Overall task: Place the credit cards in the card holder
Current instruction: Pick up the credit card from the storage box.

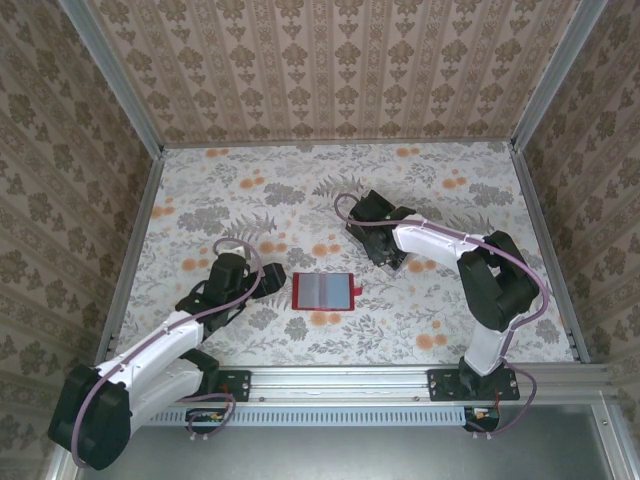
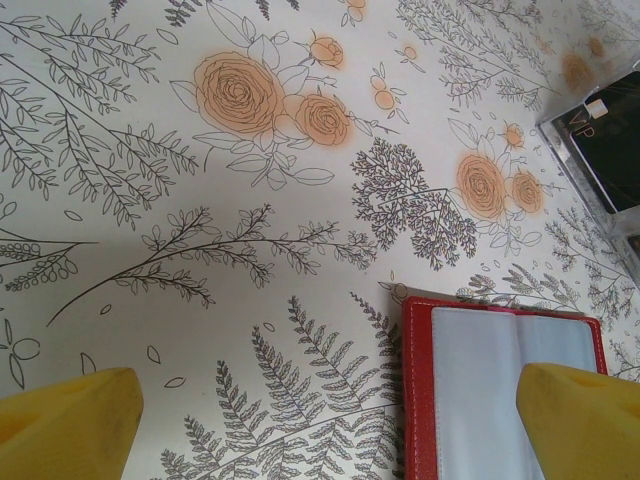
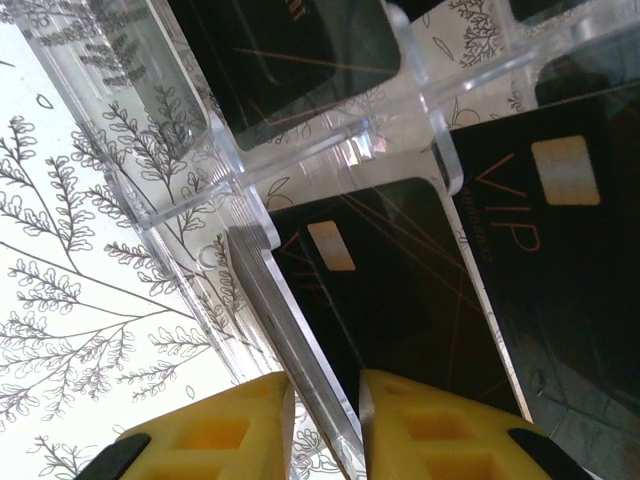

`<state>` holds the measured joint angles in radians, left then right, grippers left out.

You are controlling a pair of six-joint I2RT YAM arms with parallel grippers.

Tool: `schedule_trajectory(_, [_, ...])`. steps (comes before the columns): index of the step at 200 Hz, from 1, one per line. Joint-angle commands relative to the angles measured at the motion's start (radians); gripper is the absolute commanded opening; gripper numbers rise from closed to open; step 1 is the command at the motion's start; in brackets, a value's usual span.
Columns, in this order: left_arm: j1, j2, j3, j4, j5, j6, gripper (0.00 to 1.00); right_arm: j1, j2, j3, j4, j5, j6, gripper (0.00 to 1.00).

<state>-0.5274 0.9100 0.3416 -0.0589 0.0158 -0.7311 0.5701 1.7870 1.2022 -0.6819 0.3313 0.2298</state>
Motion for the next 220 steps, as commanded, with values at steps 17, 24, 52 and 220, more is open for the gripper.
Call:
schedule_trajectory(17, [0.008, 0.004, 0.009, 0.011, 0.004, -0.01, 0.99, 0.003, -0.028, -0.013, -0.018, 0.016, -0.01, 0.25])
schedule_trajectory(24, [0.009, 0.003, 0.011, 0.011, 0.004, -0.01, 0.99, 0.003, -0.032, -0.012, -0.019, 0.016, -0.009, 0.25])
schedule_trajectory(52, [0.009, 0.007, 0.011, 0.016, 0.006, -0.01, 0.99, 0.004, -0.043, -0.009, -0.023, 0.016, -0.01, 0.25])
schedule_trajectory(220, [0.007, 0.034, 0.014, 0.037, 0.017, -0.008, 0.99, 0.004, -0.077, -0.002, -0.044, -0.011, -0.019, 0.04])
